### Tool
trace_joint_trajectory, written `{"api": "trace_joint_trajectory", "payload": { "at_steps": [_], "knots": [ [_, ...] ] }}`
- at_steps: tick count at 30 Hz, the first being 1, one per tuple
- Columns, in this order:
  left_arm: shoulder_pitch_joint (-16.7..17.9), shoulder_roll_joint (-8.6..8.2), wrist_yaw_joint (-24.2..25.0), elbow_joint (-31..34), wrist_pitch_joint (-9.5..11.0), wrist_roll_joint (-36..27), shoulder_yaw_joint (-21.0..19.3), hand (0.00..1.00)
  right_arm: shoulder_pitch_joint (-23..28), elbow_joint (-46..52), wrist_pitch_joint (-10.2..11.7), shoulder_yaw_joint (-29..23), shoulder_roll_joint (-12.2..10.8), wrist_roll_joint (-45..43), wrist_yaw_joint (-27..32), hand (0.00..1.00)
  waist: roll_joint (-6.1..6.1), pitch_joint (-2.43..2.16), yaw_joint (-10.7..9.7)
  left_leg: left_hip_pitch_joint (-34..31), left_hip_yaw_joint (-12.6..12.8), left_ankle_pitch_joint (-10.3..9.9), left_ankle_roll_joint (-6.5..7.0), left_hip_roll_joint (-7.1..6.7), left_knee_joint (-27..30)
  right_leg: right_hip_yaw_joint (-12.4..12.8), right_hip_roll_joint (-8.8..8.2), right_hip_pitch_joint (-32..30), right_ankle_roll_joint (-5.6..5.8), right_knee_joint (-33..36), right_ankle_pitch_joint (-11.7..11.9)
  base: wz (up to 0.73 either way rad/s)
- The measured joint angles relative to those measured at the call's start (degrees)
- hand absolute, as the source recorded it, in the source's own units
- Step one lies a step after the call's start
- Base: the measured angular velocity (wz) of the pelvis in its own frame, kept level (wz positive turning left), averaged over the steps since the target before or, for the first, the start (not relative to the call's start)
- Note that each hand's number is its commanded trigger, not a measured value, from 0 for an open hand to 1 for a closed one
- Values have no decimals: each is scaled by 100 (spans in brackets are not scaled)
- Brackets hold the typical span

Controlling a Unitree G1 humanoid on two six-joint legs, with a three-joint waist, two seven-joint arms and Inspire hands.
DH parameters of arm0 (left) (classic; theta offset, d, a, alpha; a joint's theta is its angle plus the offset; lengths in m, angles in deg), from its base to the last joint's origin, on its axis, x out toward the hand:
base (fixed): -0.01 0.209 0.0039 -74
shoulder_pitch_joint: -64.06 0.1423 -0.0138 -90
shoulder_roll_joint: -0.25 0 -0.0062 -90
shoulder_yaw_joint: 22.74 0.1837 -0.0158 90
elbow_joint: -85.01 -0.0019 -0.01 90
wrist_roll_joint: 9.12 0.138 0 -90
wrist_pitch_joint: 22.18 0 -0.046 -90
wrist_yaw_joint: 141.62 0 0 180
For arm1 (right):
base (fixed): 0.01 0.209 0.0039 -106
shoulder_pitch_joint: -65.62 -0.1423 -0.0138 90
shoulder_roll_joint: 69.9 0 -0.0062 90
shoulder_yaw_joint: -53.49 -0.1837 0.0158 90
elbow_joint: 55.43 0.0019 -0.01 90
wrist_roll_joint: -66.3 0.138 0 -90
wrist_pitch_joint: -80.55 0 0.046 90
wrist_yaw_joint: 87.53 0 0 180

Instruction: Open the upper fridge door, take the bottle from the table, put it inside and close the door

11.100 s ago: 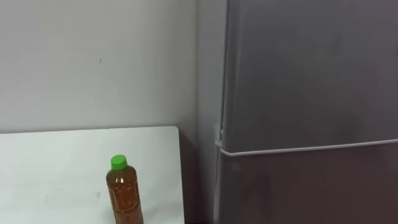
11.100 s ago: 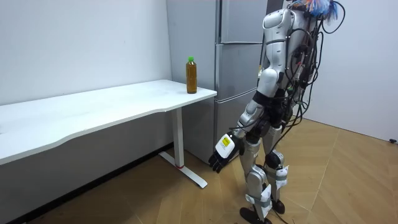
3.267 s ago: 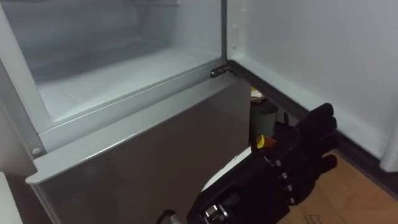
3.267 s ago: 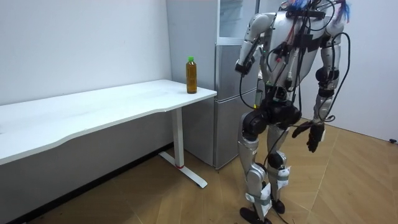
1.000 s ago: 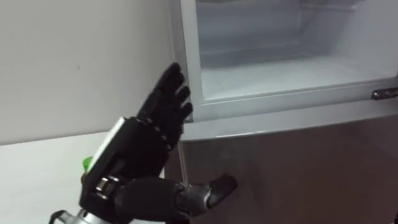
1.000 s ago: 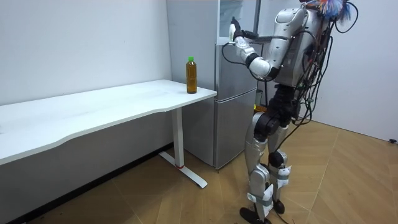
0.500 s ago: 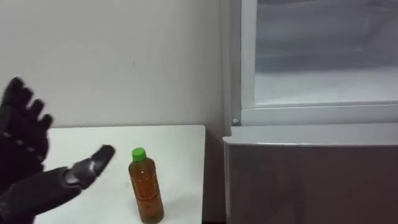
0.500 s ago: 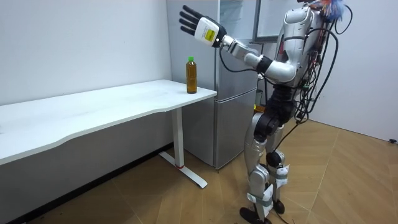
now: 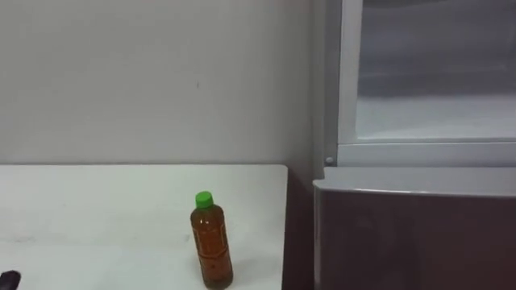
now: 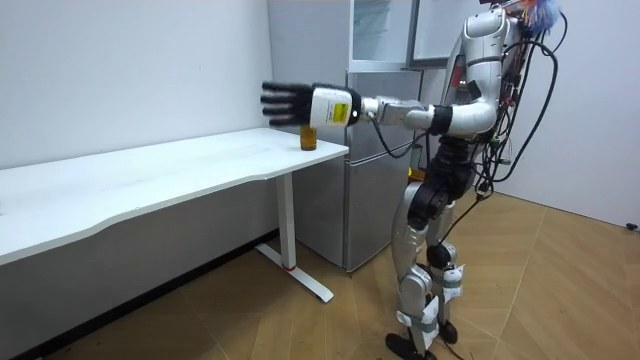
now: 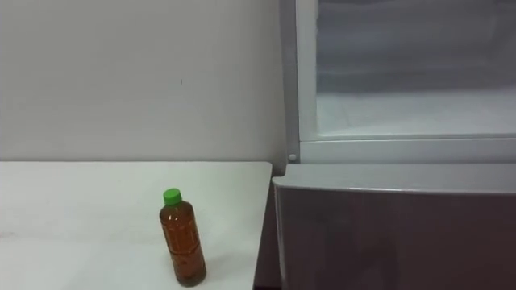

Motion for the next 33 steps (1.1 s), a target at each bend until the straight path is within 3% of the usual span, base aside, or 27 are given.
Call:
{"api": "trace_joint_trajectory", "payload": {
  "at_steps": [7, 12, 15, 20, 25, 28, 33],
  "knots": [
    [142, -51, -111, -2038, 67, 4, 306, 0, 17, -4, -18, -206, -1, -252, -60, 0, -48, -11, -139, 135, 40, -15, 11, -2, -82, 8, 0, 96, 9, -4, -4, -2],
    [211, -85, -90, -3210, 114, 171, 730, 0, 29, -13, -50, -196, -2, -382, -122, 0, -116, -21, -129, 154, 124, -26, 17, 8, -124, 69, 3, 81, 11, -7, 0, -6],
    [216, -101, -46, -4008, 150, 308, 776, 0, 32, -13, -31, -209, 4, -431, -178, 0, -127, -18, -136, 232, 209, -59, 16, 11, -147, 101, 8, 117, 10, -15, 4, -15],
    [285, -115, -11, -4442, 154, 303, 1002, 0, 12, -12, -35, -186, 8, -427, -229, 0, -136, -18, -138, 229, 223, -98, 29, 10, -136, 112, -4, 120, 30, -9, -8, -1],
    [174, -98, 138, -5496, 188, 530, 1177, 0, -44, -32, -44, -145, 6, -417, -366, 0, -161, -16, -238, 276, 212, -105, 42, 3, -164, 99, -19, 161, 54, -30, -22, 0],
    [348, -100, 285, -5575, 84, 544, 1325, 0, -34, -29, -57, -147, 8, -464, -360, 0, -177, -16, -279, 301, 226, -112, 51, 2, -162, 148, -20, 159, 69, -35, -33, -3],
    [342, -90, 466, -5750, -40, 1052, 1473, 0, -48, -30, -110, -125, 12, -527, -356, 0, -175, -16, -299, 313, 233, -122, 62, -1, -182, 198, -20, 157, 81, -32, -36, -3]
  ]
}}
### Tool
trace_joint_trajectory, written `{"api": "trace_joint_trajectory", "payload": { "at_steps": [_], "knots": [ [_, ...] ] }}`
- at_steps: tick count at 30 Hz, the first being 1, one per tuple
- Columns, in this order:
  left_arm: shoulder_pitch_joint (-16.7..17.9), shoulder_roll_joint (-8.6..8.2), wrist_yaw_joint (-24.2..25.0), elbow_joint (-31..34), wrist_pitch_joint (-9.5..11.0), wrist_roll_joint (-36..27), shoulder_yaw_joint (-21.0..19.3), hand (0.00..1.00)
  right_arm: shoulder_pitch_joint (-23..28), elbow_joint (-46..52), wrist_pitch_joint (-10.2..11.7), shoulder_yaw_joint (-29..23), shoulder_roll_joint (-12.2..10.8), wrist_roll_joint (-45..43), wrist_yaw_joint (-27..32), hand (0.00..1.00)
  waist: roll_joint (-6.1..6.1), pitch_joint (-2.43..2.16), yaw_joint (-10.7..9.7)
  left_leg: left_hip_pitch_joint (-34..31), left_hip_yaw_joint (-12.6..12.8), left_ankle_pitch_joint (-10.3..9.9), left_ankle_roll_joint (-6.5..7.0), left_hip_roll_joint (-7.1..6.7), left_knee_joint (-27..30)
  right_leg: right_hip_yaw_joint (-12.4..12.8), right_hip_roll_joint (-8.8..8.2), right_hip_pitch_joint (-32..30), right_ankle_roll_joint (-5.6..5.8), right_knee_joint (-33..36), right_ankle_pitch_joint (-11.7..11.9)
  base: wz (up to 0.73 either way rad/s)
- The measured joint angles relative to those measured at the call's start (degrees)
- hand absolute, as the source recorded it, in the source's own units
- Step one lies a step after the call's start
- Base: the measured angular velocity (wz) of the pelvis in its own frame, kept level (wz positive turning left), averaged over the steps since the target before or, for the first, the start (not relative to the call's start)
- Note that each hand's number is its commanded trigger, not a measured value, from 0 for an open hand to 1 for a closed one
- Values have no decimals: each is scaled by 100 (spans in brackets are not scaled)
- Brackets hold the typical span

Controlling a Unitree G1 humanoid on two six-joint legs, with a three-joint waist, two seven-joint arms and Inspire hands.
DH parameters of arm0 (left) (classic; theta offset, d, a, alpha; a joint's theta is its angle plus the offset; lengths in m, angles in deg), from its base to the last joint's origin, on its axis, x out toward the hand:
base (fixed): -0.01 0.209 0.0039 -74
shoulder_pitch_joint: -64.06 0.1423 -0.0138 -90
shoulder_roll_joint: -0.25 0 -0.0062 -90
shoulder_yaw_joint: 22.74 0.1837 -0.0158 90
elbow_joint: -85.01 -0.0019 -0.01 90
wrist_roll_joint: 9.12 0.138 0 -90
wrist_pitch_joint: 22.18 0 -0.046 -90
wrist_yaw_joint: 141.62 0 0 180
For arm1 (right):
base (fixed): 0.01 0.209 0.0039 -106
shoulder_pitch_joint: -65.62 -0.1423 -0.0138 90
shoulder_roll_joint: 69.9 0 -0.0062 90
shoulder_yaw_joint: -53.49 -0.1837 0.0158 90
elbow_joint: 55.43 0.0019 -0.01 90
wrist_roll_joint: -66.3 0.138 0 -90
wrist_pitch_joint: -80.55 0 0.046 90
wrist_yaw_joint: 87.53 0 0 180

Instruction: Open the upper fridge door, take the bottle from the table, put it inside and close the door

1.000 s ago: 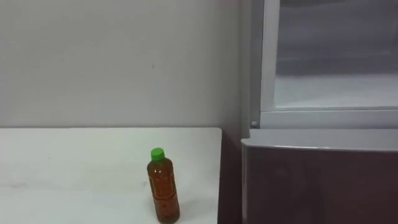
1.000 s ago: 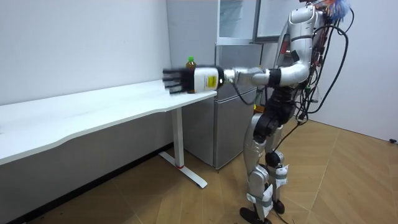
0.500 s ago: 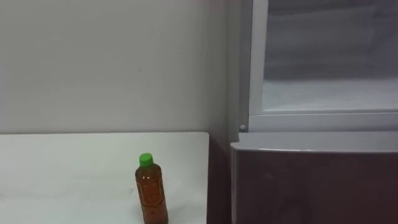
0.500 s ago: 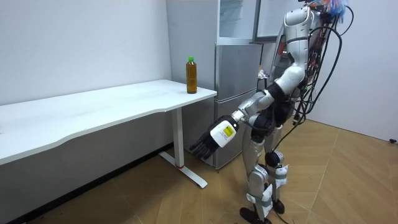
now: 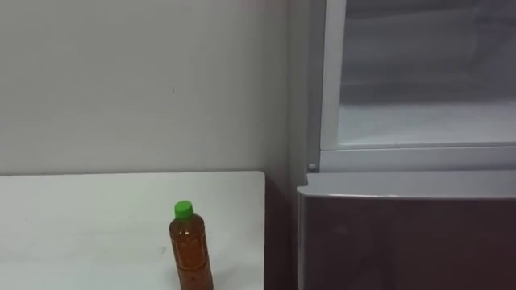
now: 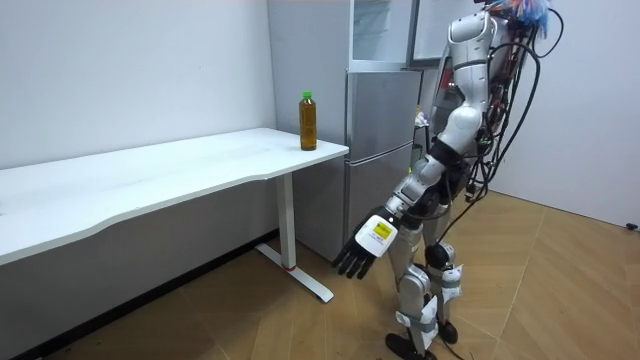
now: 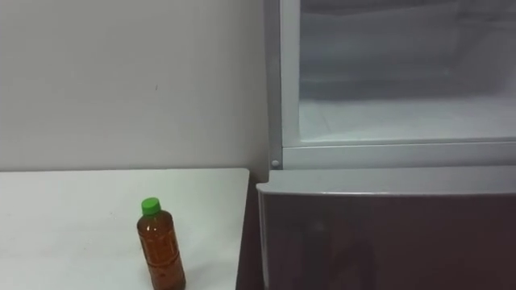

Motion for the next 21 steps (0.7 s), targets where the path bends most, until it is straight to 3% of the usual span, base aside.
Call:
{"api": "trace_joint_trajectory", "payload": {
  "at_steps": [7, 16, 21],
  "knots": [
    [-107, -4, 301, -462, -36, 841, 317, 0, -43, -4, 9, 112, -4, 78, -29, 0, -10, -5, -24, -19, 106, -12, 1, 9, -15, 77, 14, -64, 0, 18, 0, -5],
    [-259, 14, 578, -909, -163, 1088, 522, 0, -199, -167, 9, 279, -93, 211, 31, 0, -141, 20, -157, -57, 137, -17, 9, 2, 15, 111, 15, -97, 6, -2, 1, -2],
    [-344, 33, 680, -913, -191, 1352, 541, 0, -221, -228, 10, 329, -98, 349, 137, 0, -145, 18, -152, -120, 136, -21, 15, 3, 12, 132, 15, -160, 23, 2, 5, 0]
  ]
}}
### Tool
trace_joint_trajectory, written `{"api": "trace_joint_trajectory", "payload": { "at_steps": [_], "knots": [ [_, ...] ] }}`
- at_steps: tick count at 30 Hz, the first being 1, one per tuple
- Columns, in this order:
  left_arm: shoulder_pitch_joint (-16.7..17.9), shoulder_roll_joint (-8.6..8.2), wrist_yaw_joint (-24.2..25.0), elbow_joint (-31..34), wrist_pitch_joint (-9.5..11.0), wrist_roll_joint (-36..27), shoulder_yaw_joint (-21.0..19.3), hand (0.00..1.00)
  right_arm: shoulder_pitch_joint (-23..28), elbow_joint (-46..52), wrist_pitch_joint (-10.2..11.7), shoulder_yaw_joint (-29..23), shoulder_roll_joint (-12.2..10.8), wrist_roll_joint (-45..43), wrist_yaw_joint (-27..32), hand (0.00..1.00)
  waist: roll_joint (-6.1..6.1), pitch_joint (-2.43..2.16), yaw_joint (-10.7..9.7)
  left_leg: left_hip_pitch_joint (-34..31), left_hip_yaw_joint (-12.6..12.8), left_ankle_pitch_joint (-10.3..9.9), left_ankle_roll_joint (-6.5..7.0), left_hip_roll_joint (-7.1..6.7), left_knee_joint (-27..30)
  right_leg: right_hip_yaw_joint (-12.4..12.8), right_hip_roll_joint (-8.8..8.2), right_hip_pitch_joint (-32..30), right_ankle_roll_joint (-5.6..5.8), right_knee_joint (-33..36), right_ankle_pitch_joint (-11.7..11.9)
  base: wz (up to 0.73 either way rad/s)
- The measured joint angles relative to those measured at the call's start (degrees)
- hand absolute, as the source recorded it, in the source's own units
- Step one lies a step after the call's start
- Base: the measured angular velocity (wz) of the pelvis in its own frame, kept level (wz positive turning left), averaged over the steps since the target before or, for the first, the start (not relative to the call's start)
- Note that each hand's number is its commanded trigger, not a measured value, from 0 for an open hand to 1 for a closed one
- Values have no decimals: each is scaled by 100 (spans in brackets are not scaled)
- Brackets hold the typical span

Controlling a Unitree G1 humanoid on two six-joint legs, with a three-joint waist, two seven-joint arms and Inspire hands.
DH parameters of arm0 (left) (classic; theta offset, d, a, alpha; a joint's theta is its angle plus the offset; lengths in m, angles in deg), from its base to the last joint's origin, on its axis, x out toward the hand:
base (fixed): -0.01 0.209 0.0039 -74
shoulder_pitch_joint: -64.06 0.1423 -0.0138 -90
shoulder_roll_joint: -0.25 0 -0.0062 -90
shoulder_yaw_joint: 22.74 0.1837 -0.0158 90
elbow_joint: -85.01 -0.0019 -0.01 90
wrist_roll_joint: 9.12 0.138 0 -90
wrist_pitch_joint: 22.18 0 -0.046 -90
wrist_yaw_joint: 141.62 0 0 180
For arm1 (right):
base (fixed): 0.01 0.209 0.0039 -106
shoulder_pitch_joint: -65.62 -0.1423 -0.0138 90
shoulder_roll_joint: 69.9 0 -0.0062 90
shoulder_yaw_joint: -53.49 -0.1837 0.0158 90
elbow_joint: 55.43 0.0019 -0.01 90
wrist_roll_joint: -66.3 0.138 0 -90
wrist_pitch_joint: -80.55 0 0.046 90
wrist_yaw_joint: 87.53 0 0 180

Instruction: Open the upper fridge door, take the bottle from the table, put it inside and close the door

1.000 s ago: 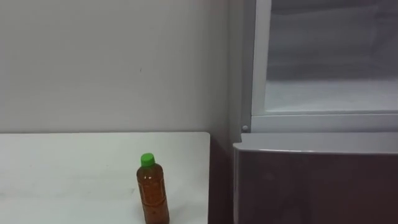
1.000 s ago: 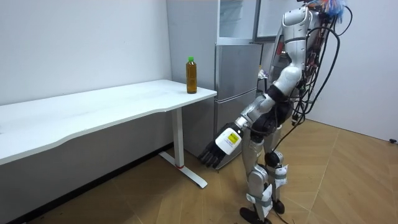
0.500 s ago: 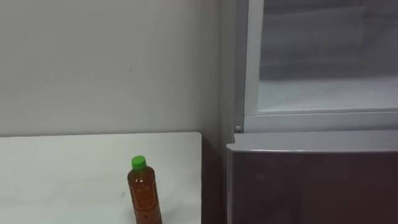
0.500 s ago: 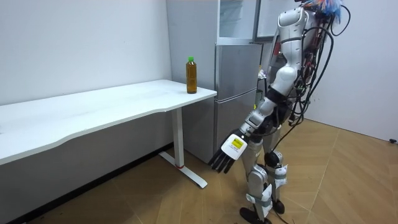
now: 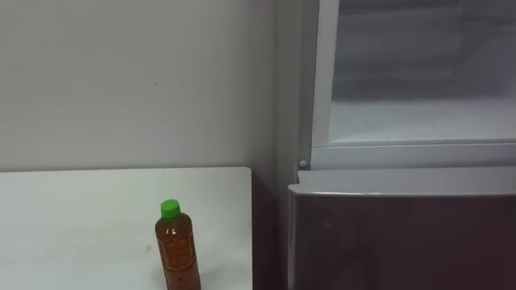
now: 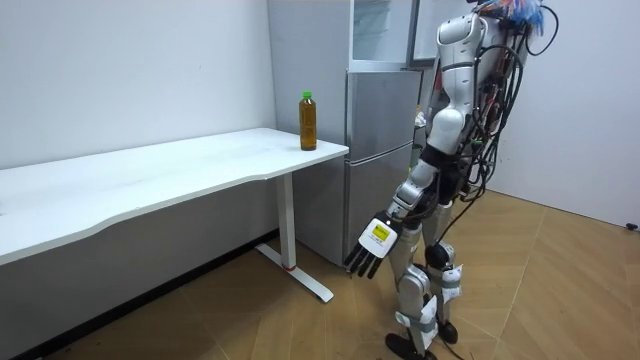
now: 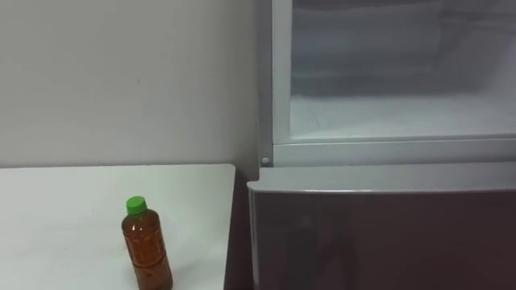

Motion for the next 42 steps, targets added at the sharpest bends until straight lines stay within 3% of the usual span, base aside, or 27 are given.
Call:
{"api": "trace_joint_trajectory", "payload": {
  "at_steps": [11, 15, 20, 27, 31, 37, 42],
  "knots": [
    [-69, 36, 145, -139, 51, 129, 96, 0, 13, 279, 56, 150, 26, -56, -149, 0, -14, 2, 4, -21, 14, 2, 3, 3, -7, 63, 1, -45, 1, 4, 2, 0],
    [-48, 79, 269, -170, 75, 185, -21, 0, 73, 1231, 16, 146, 40, -260, -426, 0, -103, -18, -6, -75, 26, 6, 7, 7, -34, 76, 6, -123, 0, 15, 18, -1],
    [-136, 272, 489, -157, 63, 853, -38, 0, 11, 2603, 57, 174, 159, -892, -880, 0, -161, -3, 9, -133, 3, 4, 6, 3, -4, 48, 10, -137, -1, -2, 22, 4],
    [-233, 463, 899, -140, 40, 1159, -92, 0, -34, 4147, 34, 329, 293, -1019, -1432, 0, -267, 0, 25, -167, 0, 4, 6, -4, 16, 51, 13, -135, -1, -16, 35, 0],
    [-248, 506, 896, -170, -45, 1154, -91, 0, 3, 4941, -265, 468, 615, -1030, -1778, 0, -277, 53, 26, -188, 7, 3, 6, 2, 16, 94, 17, -168, -3, -2, 36, -2],
    [-203, 519, 919, -148, -168, 1136, -95, 0, 65, 5985, -648, 501, 1039, -1156, -2261, 0, -316, 29, 44, -261, 17, 6, 7, 11, 19, 100, 31, -231, -28, 28, 80, -4],
    [-288, 542, 961, -181, -169, 1104, -51, 0, 34, 6570, -721, 487, 1333, -1145, -2761, 0, -325, 32, 191, -247, 99, 6, 6, 21, 19, 162, 33, -277, -31, 111, 81, -6]
  ]
}}
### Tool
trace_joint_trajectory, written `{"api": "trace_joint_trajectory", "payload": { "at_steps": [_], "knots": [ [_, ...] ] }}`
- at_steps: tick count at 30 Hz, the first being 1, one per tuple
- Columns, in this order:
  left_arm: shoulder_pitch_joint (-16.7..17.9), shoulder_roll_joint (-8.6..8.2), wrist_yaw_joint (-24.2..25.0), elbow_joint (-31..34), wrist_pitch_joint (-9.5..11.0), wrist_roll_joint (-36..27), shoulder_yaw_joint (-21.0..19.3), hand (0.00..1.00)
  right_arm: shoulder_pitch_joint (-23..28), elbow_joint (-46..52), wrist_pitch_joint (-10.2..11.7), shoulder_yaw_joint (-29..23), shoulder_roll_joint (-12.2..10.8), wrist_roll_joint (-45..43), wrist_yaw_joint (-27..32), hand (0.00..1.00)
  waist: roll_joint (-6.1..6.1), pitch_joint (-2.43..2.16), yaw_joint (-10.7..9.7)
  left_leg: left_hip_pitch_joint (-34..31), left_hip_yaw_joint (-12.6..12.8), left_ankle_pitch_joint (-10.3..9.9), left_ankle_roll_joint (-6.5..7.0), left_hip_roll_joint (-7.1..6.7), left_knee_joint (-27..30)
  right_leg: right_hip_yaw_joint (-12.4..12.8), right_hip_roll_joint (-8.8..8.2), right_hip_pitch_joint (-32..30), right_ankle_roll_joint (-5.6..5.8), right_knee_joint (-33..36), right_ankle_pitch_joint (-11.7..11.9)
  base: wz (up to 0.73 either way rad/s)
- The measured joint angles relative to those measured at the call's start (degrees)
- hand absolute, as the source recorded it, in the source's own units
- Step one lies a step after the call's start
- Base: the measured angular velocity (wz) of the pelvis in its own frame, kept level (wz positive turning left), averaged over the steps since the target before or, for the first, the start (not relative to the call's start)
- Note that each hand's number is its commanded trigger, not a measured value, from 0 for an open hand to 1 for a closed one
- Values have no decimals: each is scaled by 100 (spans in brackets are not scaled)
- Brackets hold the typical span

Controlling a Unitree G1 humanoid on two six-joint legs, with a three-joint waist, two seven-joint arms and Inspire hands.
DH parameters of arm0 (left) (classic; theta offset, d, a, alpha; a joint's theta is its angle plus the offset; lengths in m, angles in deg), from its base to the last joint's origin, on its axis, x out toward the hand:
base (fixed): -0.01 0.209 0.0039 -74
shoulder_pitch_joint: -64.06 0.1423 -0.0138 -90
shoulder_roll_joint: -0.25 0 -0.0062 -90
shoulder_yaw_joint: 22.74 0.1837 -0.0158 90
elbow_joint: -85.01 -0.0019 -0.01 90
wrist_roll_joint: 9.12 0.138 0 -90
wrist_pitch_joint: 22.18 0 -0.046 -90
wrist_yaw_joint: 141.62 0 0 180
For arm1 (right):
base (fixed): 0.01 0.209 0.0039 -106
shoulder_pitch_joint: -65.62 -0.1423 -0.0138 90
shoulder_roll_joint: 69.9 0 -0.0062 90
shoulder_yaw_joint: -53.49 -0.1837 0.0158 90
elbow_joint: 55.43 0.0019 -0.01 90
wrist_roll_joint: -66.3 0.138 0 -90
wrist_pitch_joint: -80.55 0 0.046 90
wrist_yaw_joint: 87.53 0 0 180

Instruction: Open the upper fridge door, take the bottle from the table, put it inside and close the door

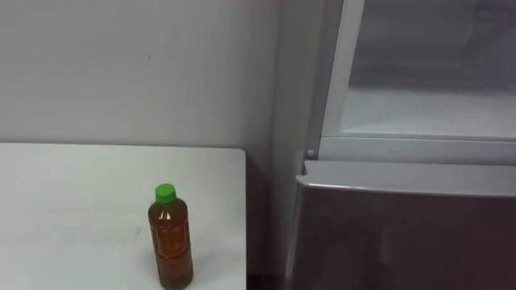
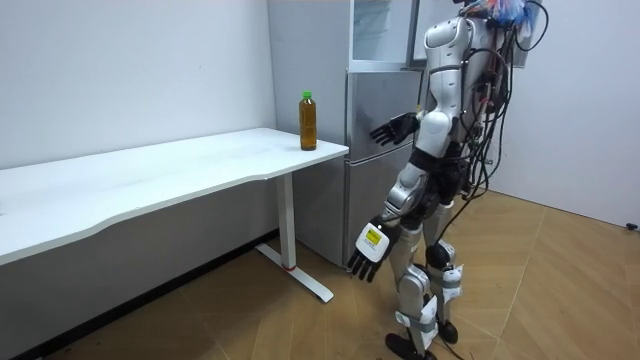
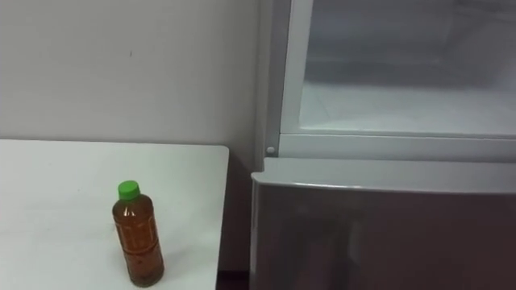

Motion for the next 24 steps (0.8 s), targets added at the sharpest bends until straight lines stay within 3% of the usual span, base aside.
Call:
{"api": "trace_joint_trajectory", "payload": {
  "at_steps": [5, 7, 11, 15, 19, 24],
  "knots": [
    [-7, 154, 39, 6, -51, 50, 168, 0, -106, 760, -5, -9, 55, 636, -568, 0, -65, 8, 97, 13, 5, 0, 0, 19, -6, 19, 3, 26, -2, -8, 1, -2],
    [3, 209, 33, 6, -68, 78, 162, 0, -375, 1005, -5, 3, 37, 1418, -834, 0, -134, 29, 209, 34, 18, 0, 0, 21, 8, 17, 3, 49, -3, -4, 2, 0],
    [-14, 202, 34, 13, -130, 162, 174, 0, -887, 1327, 1, 14, -15, 2238, -1063, 0, -173, 20, 332, -23, -8, -2, 4, 25, 84, 11, 12, 35, 7, -19, 26, 5],
    [-12, 196, -19, 29, -291, 288, 301, 0, -1079, 1427, 2, 199, -190, 2514, -1265, 0, -114, 10, 457, -55, -99, -5, 8, 24, 109, -70, 22, 36, 15, -11, 65, 7],
    [-15, 150, -19, 24, -295, 287, 467, 0, -1249, 1427, 2, 365, -265, 2511, -1294, 0, 52, -11, 470, -114, -128, -14, 23, 24, 153, -103, 21, 30, 16, -7, 85, 5],
    [-60, 145, -125, -2, -305, 375, 521, 0, -1383, 1427, 2, 437, -309, 2522, -1297, 0, 60, -21, 506, -96, -118, 8, 18, 35, 136, -97, 4, 32, -14, -3, 103, -2]
  ]
}}
